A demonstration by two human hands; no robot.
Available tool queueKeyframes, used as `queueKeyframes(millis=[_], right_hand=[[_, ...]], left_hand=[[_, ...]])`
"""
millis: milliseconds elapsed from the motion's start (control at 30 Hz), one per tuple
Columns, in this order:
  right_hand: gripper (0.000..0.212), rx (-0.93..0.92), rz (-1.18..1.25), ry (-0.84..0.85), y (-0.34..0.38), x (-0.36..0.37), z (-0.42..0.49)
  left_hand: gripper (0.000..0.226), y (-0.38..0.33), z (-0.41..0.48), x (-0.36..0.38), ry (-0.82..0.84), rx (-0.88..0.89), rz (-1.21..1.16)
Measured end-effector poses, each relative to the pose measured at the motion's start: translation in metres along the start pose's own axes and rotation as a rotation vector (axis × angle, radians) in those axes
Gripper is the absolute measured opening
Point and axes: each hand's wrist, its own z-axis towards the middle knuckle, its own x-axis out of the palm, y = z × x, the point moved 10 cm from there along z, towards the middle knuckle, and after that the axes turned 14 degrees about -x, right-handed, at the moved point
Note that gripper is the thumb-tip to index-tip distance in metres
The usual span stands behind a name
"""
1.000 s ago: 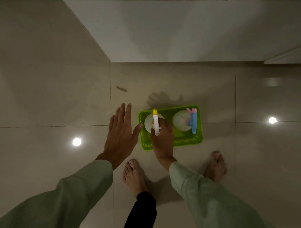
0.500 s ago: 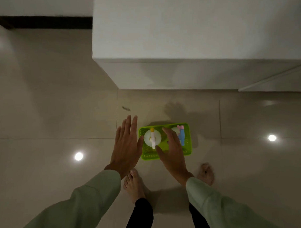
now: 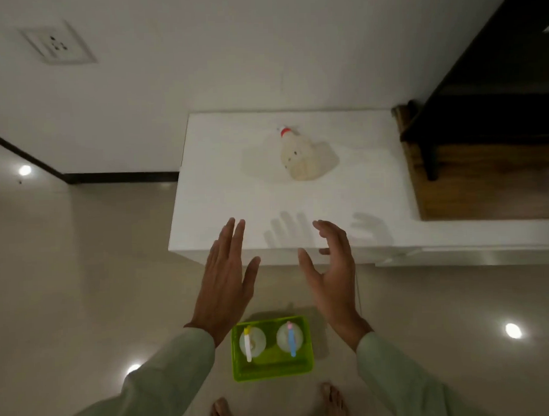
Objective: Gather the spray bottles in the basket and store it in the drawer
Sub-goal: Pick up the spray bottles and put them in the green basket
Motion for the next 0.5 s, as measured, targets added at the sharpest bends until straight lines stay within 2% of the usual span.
queueKeyframes(millis=[200,333,500], right_hand=[[0.057,0.044,-0.094,0.001,-0.014,-0.002,0.098],[0.067,0.193,-0.165,0.062,-0.056,0.022,0.169],[0.063,0.364,-0.223,0.138,-0.102,0.059,0.227]], left_hand=[[0.066,-0.041,0.073,-0.015,-0.026,0.037,0.008],[0.065,-0.04,0.127,-0.013,0.005,0.067,0.0],[0.065,-0.026,0.185,-0.005,0.097,0.123,0.01]])
